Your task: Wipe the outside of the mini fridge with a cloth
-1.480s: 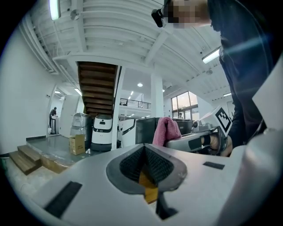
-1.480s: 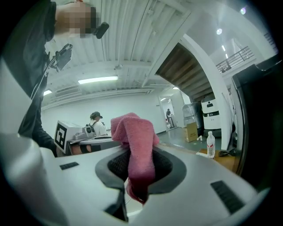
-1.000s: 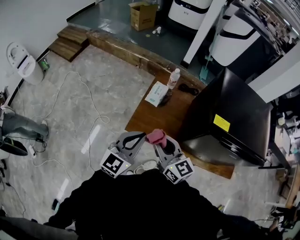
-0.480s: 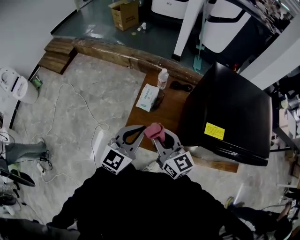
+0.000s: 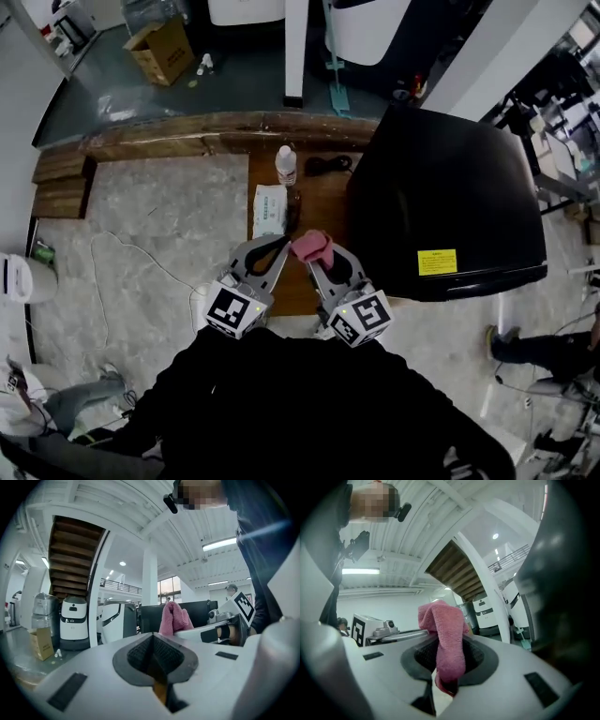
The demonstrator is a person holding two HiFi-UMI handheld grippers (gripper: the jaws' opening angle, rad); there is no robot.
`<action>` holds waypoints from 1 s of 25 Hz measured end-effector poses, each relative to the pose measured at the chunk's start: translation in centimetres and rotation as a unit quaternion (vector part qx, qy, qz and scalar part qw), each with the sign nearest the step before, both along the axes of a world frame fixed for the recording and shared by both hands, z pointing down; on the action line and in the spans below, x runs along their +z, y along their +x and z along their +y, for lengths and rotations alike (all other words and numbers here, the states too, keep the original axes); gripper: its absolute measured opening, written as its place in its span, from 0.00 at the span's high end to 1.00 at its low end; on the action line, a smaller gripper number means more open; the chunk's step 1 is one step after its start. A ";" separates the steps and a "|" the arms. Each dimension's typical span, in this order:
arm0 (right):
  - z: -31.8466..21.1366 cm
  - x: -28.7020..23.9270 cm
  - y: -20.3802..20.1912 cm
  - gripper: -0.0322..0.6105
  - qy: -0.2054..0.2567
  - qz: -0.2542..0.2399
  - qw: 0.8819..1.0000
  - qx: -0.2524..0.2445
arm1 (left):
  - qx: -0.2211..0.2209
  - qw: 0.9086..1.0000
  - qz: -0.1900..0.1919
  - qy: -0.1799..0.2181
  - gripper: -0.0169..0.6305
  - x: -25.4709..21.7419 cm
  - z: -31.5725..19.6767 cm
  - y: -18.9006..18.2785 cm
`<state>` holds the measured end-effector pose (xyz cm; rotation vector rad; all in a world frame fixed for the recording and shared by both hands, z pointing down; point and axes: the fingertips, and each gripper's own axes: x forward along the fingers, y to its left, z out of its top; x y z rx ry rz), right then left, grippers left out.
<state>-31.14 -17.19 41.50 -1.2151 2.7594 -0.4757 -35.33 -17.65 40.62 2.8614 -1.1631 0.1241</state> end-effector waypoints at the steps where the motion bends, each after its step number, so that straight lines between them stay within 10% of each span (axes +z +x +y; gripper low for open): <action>1: -1.0 0.0 -0.1 0.83 -0.006 -0.004 1.000 0.021 | 0.014 1.000 0.002 -0.008 0.96 -0.2 -1.1 -0.4; 11: -10.2 -2.0 0.1 0.83 -0.027 -0.103 0.971 0.216 | 0.132 0.991 0.021 0.003 0.96 -1.8 -10.4 -1.7; 25: -18.1 -6.6 9.8 0.83 0.012 -0.346 0.859 0.378 | 0.191 0.979 0.031 0.065 0.96 -7.5 -17.6 2.9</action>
